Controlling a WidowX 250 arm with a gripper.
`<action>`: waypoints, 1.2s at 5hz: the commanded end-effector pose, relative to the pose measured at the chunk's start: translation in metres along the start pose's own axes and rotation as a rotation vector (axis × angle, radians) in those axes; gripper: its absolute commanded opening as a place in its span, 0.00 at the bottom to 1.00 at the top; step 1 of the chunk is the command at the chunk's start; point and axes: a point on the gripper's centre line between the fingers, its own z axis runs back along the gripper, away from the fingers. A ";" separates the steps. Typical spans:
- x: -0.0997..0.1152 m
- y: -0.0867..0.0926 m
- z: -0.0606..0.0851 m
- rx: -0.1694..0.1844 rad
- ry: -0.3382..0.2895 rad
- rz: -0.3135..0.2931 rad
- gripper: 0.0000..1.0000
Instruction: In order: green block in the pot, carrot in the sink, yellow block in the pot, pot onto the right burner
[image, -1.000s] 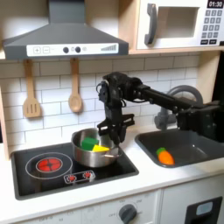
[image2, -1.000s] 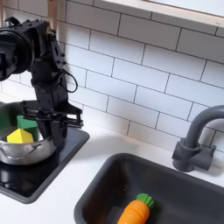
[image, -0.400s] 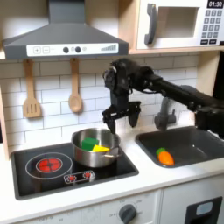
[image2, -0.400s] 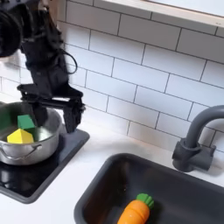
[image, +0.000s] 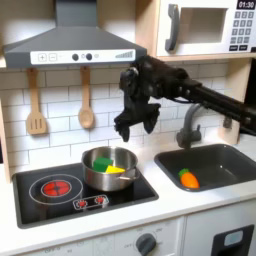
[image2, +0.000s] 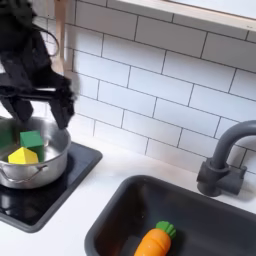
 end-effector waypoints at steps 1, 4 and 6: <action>0.005 -0.001 0.051 -0.027 -0.268 0.012 1.00; 0.000 -0.012 0.082 -0.045 -0.402 -0.028 1.00; 0.000 -0.011 0.083 -0.044 -0.402 -0.029 1.00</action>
